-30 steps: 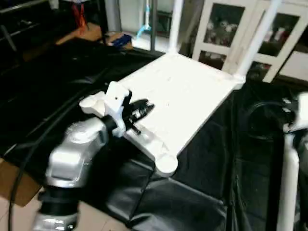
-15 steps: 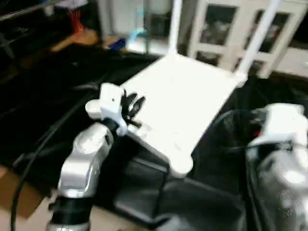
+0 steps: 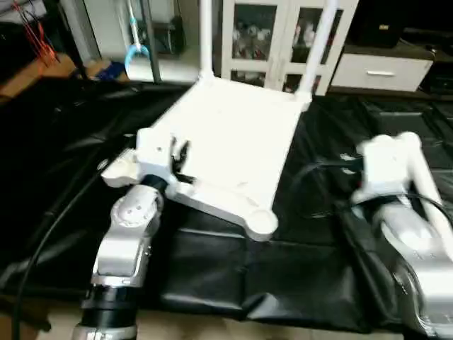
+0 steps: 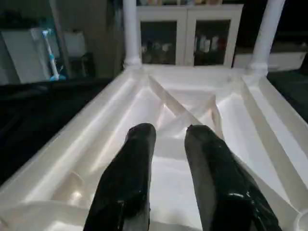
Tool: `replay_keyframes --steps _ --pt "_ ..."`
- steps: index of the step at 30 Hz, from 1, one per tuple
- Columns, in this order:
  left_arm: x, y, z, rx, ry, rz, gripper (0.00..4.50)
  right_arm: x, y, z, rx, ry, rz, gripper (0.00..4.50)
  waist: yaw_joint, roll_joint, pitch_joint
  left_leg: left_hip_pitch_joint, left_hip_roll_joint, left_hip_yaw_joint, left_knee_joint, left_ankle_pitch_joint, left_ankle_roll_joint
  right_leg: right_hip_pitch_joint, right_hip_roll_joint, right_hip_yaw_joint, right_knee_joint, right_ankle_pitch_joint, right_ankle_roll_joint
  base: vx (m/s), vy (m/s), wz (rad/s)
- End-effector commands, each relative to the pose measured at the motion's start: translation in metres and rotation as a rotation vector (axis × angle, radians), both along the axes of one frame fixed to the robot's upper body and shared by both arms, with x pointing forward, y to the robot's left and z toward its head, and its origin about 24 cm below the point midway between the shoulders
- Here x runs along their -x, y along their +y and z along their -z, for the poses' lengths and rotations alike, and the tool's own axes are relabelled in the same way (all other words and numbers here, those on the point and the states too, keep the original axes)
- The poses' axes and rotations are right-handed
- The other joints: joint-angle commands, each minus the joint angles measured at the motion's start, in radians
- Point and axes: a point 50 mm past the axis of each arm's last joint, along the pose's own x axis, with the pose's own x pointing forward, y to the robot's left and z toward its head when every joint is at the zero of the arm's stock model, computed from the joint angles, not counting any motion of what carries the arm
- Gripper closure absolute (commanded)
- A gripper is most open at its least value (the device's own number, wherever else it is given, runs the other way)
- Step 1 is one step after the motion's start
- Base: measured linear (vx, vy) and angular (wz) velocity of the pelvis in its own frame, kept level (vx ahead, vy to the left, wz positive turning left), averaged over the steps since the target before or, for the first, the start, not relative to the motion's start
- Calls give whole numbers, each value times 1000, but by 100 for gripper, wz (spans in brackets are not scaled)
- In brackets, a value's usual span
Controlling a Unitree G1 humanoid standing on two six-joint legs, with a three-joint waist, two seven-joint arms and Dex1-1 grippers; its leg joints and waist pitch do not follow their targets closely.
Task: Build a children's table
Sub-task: Rotate table base, then pick table leg
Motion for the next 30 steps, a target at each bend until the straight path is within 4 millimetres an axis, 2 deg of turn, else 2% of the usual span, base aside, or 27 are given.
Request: replay_keyframes --steps 1,2,3,4,5,6,7,8,9,10,11,12,13,14,15,16,17,19,20,21,22,23,24,25,27,29,30 --pt "-3 -9 -5 -4 -31 7 317 -3 -4 11 14 36 1 3 -3 -38 -77 5 -1 -21 0 440 449 70 -56 37 -88 407 -424 -50 -243 2" --pt "-3 -9 -6 -3 -34 6 317 -5 -4 13 11 44 -2 3 40 -54 -63 -62 -75 73 173 -140 184 91 -91 47 -151 400 -515 -50 -243 2" --pt "-3 -10 -6 -4 -35 6 317 -6 -3 15 12 47 -3 3 34 -65 -52 -83 -68 71 181 -146 123 89 -90 36 -151 348 -478 -72 -202 4" --pt "-3 -9 -7 -12 -39 1 317 -8 -3 16 13 49 -1 3 39 -53 -47 -78 -46 64 164 -168 74 87 -102 36 -163 242 -429 -76 -166 -2" --pt "-4 -8 -7 -16 -41 -2 317 -9 -3 17 14 50 -1 3 35 -41 -49 -74 -32 56 144 -172 78 90 -103 41 -171 188 -391 -76 -166 -2" --pt "-5 -8 -8 -21 -47 -14 317 -12 -2 19 15 63 9 3 24 14 -46 -35 34 25 41 -108 104 80 -64 -14 -190 63 -226 -69 -146 13" --pt "-5 -8 -8 -21 -47 -14 317 -12 -2 19 15 63 9 3 18 50 -54 18 132 -34 -18 -5 119 67 -25 -63 -163 31 -88 -66 -136 -6" --pt "-6 -8 -9 -20 -49 -10 317 -14 -2 20 17 70 11 3 -12 52 -53 52 330 -161 -128 174 209 -24 -13 -67 57 -183 112 -66 -136 -6" --pt "-7 -12 -9 6 -35 19 317 -18 0 21 19 78 7 3 -4 38 -63 74 259 -139 -69 370 246 -98 -18 -32 125 -177 140 -76 -128 -11" --pt "-7 -12 -9 6 -35 19 317 -18 0 21 19 78 7 3 5 43 -59 65 226 -115 -62 429 283 -101 -18 -21 125 -119 118 -92 -148 5" --pt "-7 -14 -9 -4 -32 41 317 -22 0 22 25 90 13 3 14 40 -51 42 159 -59 -63 445 391 -66 -14 -1 82 -24 114 -92 -148 5" --pt "-7 -14 -9 -4 -32 41 317 -22 0 22 25 90 13 3 38 4 -51 8 49 16 -18 391 372 -10 -41 45 -62 164 135 -100 -173 -4" --pt "-8 -15 -9 -5 -28 53 317 -25 -1 23 33 100 22 3 43 -39 -61 -15 -1 35 8 263 301 15 -70 78 -106 179 229 -91 -180 -16" --pt "-8 -16 -10 -15 -37 69 317 -29 -4 24 40 113 47 3 74 -54 -65 -83 15 13 51 49 215 64 -218 142 -138 135 280 -91 -180 -16" --pt "-8 -16 -11 -17 -41 72 317 -31 -5 24 41 115 53 3 95 -76 -72 -93 5 14 97 -75 175 59 -228 188 -150 116 312 -83 -147 -11" --pt "-7 -17 -11 -6 -39 100 317 -33 -6 23 32 123 62 3 99 -62 -59 -101 3 -6 107 -88 138 70 -240 186 -149 121 247 -84 -59 -7" --pt "-6 -18 -11 5 -23 164 317 -39 -10 22 1 141 76 3 94 -53 -46 -84 9 -12 65 -47 102 64 -200 150 -146 107 115 -84 -59 -7" --pt "-4 -20 -12 -1 -12 242 317 -45 -12 21 -46 162 74 3 78 -30 -39 -50 15 5 -30 31 83 58 -101 80 -130 56 -26 -85 30 -6" --pt "-1 -22 -12 -10 -9 320 317 -48 -17 22 -44 190 102 3 66 -3 -47 7 32 20 -61 23 112 25 -26 41 -101 41 -81 -78 48 0" --pt "4 -25 -13 -34 -7 419 317 -52 -21 24 -13 231 108 3 48 3 -40 13 45 18 -84 -59 97 29 -12 30 -94 -6 -116 -92 69 7" --pt "4 -25 -13 -34 -7 419 317 -52 -21 24 -13 231 108 3 46 13 -38 19 52 17 -95 -120 62 23 -9 29 -100 -27 -110 -61 38 1" --pt "10 -27 -14 -71 2 544 317 -56 -24 27 13 277 121 3 34 10 -25 22 58 23 -114 -304 -53 19 -15 26 -116 -85 -69 -105 85 1" --pt "12 -28 -15 -79 9 593 317 -59 -27 28 21 300 146 3 33 5 -25 26 52 29 -115 -366 -99 13 -22 29 -125 -108 -42 -81 87 1" --pt "13 -28 -15 -82 11 609 317 -59 -28 28 26 302 155 3 33 5 -25 26 52 29 -115 -366 -99 13 -22 29 -125 -108 -42 -114 106 5" --pt "17 -30 -16 -95 22 675 317 -63 -33 29 50 308 197 3 39 -11 -23 27 45 48 -113 -396 -119 3 -33 38 -141 -172 -8 -63 45 7" --pt "33 -34 -17 -117 61 854 317 -67 -45 29 66 326 296 3 45 -20 -28 23 44 60 -109 -348 -107 5 -42 43 -140 -183 5 0 0 0" --pt "37 -35 -17 -119 70 889 317 -68 -47 29 61 324 308 3 45 -22 -31 12 43 65 -109 -295 -96 11 -45 43 -134 -154 7 0 0 0"
